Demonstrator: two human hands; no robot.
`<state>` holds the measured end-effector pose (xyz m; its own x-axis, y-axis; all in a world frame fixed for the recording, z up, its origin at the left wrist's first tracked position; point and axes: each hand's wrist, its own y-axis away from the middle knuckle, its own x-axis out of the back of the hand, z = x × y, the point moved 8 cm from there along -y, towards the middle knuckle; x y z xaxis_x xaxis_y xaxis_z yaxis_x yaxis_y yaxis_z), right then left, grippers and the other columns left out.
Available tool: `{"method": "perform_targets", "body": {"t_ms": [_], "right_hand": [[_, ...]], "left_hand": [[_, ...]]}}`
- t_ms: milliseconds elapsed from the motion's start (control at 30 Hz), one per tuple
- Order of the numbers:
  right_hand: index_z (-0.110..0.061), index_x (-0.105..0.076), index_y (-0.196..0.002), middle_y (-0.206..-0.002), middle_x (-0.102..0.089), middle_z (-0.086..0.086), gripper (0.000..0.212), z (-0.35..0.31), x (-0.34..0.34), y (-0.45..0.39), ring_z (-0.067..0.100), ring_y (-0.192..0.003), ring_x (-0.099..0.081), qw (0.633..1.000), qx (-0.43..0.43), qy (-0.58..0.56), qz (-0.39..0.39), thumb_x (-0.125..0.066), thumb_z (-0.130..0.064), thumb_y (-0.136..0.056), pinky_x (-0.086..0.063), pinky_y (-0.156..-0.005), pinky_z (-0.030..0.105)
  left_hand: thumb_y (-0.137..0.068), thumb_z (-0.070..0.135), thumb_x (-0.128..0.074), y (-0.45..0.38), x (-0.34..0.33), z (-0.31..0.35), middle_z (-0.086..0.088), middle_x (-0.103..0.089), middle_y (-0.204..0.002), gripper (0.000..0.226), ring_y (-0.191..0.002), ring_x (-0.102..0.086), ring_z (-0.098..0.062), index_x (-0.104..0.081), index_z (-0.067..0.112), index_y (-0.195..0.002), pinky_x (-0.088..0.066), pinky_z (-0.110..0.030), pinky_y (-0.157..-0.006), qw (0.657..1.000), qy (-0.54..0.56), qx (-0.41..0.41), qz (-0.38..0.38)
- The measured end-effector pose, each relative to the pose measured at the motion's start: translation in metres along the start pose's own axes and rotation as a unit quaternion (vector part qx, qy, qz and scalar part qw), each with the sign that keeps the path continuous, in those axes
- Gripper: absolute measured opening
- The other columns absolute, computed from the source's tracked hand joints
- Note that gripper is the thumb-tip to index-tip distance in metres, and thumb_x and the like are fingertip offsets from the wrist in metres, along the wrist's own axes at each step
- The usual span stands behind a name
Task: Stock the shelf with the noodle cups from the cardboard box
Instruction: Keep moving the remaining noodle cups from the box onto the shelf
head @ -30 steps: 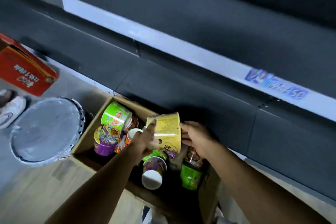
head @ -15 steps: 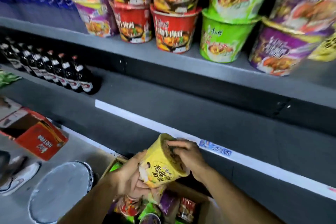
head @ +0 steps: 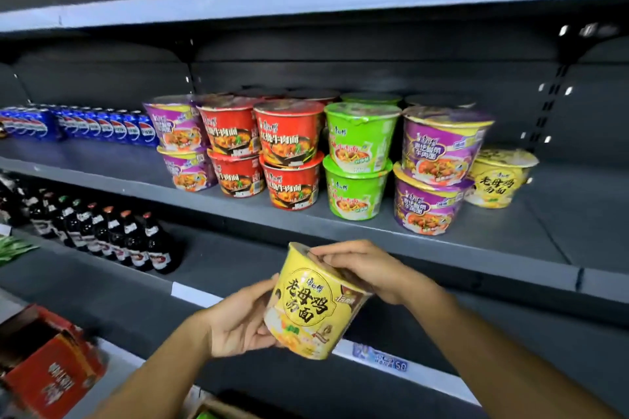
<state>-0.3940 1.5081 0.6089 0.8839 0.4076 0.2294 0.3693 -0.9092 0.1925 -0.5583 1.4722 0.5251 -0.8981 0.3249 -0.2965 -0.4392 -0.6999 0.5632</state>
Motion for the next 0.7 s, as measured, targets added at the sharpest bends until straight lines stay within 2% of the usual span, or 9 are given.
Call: {"method": "perform_targets", "body": {"t_ms": [100, 167, 233, 300, 400, 533, 633, 700], "right_hand": [[-0.026, -0.072, -0.108, -0.108, -0.072, -0.001, 0.025, -0.023, 0.021, 0.007, 0.017, -0.103, -0.066, 1.000, 0.010, 0.021, -0.004, -0.057, -0.013, -0.092, -0.051, -0.092, 0.029], [-0.026, -0.072, -0.106, -0.107, -0.072, 0.000, 0.023, -0.034, 0.034, 0.012, 0.016, -0.102, -0.066, 0.999, 0.019, 0.038, -0.007, -0.058, -0.015, -0.092, -0.052, -0.090, 0.027], [-0.028, -0.072, -0.103, -0.105, -0.073, 0.000, 0.021, -0.042, 0.047, 0.019, 0.017, -0.102, -0.067, 0.999, 0.025, 0.044, -0.005, -0.058, -0.017, -0.092, -0.053, -0.089, 0.029], [-0.028, -0.072, -0.102, -0.104, -0.073, 0.000, 0.020, -0.047, 0.061, 0.024, 0.018, -0.101, -0.067, 0.999, 0.029, 0.035, 0.003, -0.058, -0.017, -0.092, -0.053, -0.089, 0.031], [-0.027, -0.072, -0.099, -0.099, -0.074, -0.001, 0.020, -0.051, 0.082, 0.034, 0.019, -0.096, -0.069, 0.999, 0.035, 0.025, 0.015, -0.057, -0.016, -0.092, -0.054, -0.087, 0.034], [-0.021, -0.071, -0.099, -0.088, -0.075, 0.000, 0.017, -0.053, 0.114, 0.048, 0.013, -0.079, -0.069, 0.999, 0.039, 0.005, 0.038, -0.058, -0.014, -0.091, -0.055, -0.078, 0.031], [-0.018, -0.070, -0.107, -0.098, -0.073, 0.006, 0.020, -0.051, 0.143, 0.060, 0.018, -0.088, -0.068, 0.998, 0.033, -0.013, 0.061, -0.060, -0.014, -0.090, -0.055, -0.082, 0.034], [-0.019, -0.070, -0.107, -0.105, -0.072, 0.008, 0.020, -0.050, 0.163, 0.068, 0.023, -0.097, -0.067, 0.995, 0.035, -0.033, 0.082, -0.062, -0.015, -0.089, -0.054, -0.089, 0.039]], "left_hand": [[-0.089, 0.063, -0.038, 0.012, -0.038, 0.026, -0.010, -0.069, -0.109, 0.065, -0.078, -0.070, -0.020, -0.053, 0.016, -0.132, -0.059, -0.030, -0.063, 0.997, -0.039, -0.031, -0.057], [-0.074, 0.070, -0.059, 0.017, -0.061, 0.041, -0.012, -0.067, -0.117, 0.075, -0.090, -0.069, -0.023, -0.056, 0.016, -0.127, -0.059, -0.032, -0.071, 0.992, -0.077, -0.053, -0.089], [-0.047, 0.058, -0.086, 0.020, -0.076, 0.051, -0.013, -0.066, -0.119, 0.090, -0.097, -0.068, -0.025, -0.059, 0.013, -0.120, -0.058, -0.037, -0.078, 0.988, -0.084, -0.076, -0.103], [-0.034, 0.045, -0.096, 0.019, -0.087, 0.059, -0.012, -0.069, -0.113, 0.098, -0.096, -0.069, -0.024, -0.057, 0.013, -0.118, -0.058, -0.038, -0.078, 0.985, -0.090, -0.104, -0.101], [-0.034, 0.038, -0.097, 0.019, -0.112, 0.069, -0.009, -0.071, -0.111, 0.098, -0.097, -0.069, -0.022, -0.055, 0.017, -0.120, -0.059, -0.034, -0.079, 0.979, -0.119, -0.129, -0.105], [-0.036, 0.038, -0.096, 0.012, -0.141, 0.082, -0.011, -0.070, -0.113, 0.096, -0.099, -0.069, -0.022, -0.056, 0.016, -0.120, -0.057, -0.034, -0.082, 0.976, -0.119, -0.154, -0.100], [-0.045, 0.033, -0.093, 0.004, -0.162, 0.087, -0.011, -0.071, -0.108, 0.086, -0.093, -0.070, -0.021, -0.055, 0.013, -0.120, -0.057, -0.032, -0.078, 0.977, -0.098, -0.162, -0.100], [-0.035, 0.032, -0.097, -0.003, -0.179, 0.090, -0.013, -0.071, -0.106, 0.091, -0.089, -0.071, -0.022, -0.058, 0.012, -0.115, -0.058, -0.032, -0.073, 0.976, -0.074, -0.167, -0.117]]}}
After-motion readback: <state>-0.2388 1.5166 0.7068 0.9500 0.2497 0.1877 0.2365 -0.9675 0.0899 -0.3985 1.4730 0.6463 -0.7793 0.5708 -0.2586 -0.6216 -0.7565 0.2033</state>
